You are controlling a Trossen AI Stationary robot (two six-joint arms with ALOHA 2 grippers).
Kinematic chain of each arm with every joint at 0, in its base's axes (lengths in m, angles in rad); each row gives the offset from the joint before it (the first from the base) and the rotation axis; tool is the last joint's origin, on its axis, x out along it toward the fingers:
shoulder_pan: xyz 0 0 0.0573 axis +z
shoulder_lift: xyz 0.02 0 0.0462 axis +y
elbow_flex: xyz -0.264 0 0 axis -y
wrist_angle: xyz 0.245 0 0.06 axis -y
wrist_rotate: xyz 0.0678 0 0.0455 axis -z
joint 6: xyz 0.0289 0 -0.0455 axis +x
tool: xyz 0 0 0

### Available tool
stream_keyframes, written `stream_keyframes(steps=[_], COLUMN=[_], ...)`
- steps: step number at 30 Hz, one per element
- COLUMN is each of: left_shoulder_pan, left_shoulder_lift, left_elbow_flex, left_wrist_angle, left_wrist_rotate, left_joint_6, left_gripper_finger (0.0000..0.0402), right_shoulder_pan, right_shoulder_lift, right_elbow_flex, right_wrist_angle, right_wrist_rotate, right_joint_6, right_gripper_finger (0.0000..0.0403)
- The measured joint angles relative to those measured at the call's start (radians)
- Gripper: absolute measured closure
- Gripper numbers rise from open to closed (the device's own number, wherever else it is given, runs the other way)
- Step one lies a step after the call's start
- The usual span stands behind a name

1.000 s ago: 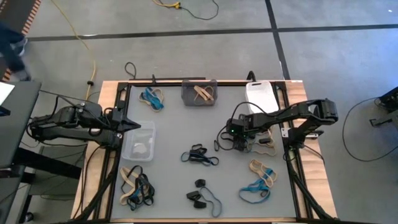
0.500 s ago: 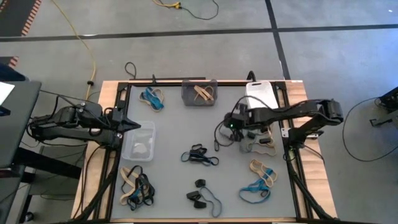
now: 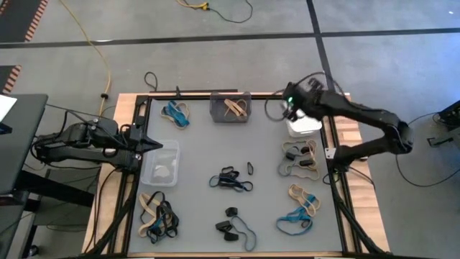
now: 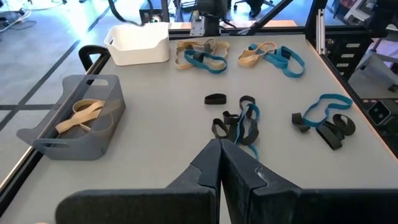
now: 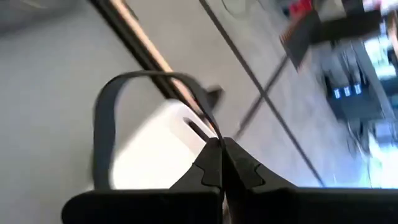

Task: Sort rubber bands into baskets
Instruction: Put the black rubber band into the white bin

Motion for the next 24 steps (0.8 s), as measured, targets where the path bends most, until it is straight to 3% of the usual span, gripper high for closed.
stream_keyframes(steps=[6,11,18,24], left_shoulder_pan=[0.0,0.0,0.0,0.0], left_shoulder_lift=[0.0,0.0,0.0,0.0], left_elbow_flex=[0.0,0.0,0.0,0.0], left_wrist_angle=[0.0,0.0,0.0,0.0], left_wrist_rotate=[0.0,0.0,0.0,0.0], left_joint_6=[0.0,0.0,0.0,0.0], left_gripper_finger=[0.0401,0.0401,0.0401,0.0401], right_shoulder_pan=[-0.195,-0.281,-0.298,-0.275], right_shoulder_lift=[0.03,0.107,0.216,0.255], right_elbow_flex=[0.0,0.0,0.0,-0.001], right_wrist_angle=[-0.041,-0.097,-0.149,-0.153], right_wrist_rotate=[-0.185,-0.253,-0.297,-0.289], right_joint_6=[0.035,0.106,0.145,0.159], right_gripper_finger=[0.0372,0.034,0.0314,0.0263])
